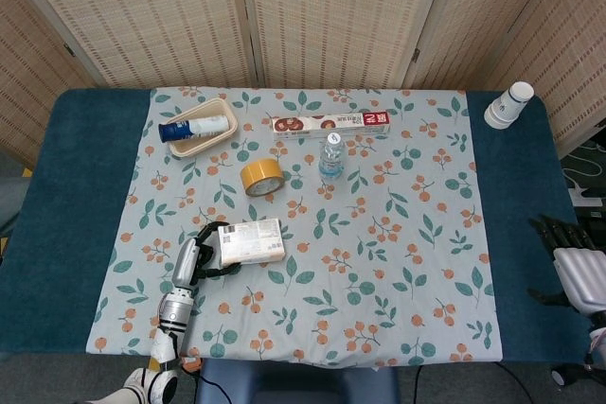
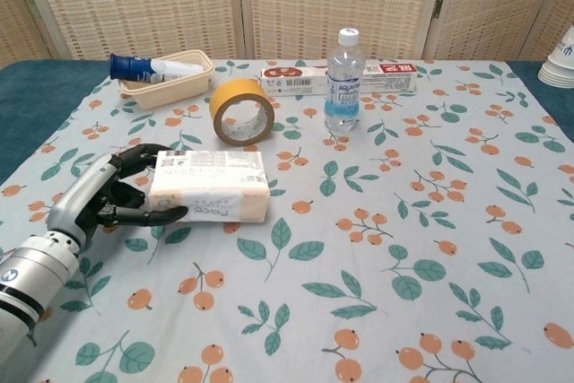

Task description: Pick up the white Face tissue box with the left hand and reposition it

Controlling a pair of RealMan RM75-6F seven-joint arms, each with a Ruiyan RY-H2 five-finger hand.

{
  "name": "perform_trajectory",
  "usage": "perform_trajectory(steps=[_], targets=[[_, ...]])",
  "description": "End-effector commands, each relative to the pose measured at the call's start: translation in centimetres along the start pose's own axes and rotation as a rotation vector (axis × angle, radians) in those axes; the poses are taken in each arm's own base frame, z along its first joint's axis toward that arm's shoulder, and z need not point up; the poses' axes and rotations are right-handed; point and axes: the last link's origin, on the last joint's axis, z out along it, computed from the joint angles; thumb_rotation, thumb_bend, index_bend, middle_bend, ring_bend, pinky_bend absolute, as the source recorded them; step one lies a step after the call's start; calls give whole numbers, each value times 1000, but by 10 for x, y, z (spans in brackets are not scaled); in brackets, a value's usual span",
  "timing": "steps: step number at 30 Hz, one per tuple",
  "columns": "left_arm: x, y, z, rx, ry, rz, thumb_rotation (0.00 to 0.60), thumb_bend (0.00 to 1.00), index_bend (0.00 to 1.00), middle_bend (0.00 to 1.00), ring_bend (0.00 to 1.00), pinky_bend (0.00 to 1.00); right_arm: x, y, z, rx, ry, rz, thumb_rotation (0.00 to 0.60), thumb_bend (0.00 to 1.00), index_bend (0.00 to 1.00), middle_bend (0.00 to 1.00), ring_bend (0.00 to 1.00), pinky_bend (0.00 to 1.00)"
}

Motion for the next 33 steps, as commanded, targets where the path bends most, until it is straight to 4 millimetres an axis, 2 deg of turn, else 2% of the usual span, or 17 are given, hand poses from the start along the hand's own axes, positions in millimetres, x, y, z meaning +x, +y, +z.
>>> perform_trajectory(steps=[1,5,11,21,27,30,33], targets=[[0,-1,0,4,-15,1,600,148,145,394,1000,1000,1,-1,0,4,6,2,600,116,20,25,0,0],[2,-1,0,6,-19,-4,600,125,6,298,1000,1000,1,-1,0,8,17,5,600,116,21,25,0,0],[12,6,5,-14,-10,-26,600,96,0,181,995,1000,1,-1,0,13,26,8,600,116,22,26,0,0],[32,14,-6,-35,-22,20,600,83,0,108,952,999,3,-2,-3,26,44,17,600,116,26,26,0,0],[73,20,-36,-33,28,76,600,83,0,81,932,988,6,-2,-6,38,49,27,600,116,27,26,0,0],[97,30,-53,-30,97,86,600,85,0,104,933,991,7,-2,-8,48,55,34,600,116,26,26,0,0],[123,44,-68,-25,169,78,600,137,0,158,933,989,7,-2,-10,51,51,33,600,117,26,26,0,0]])
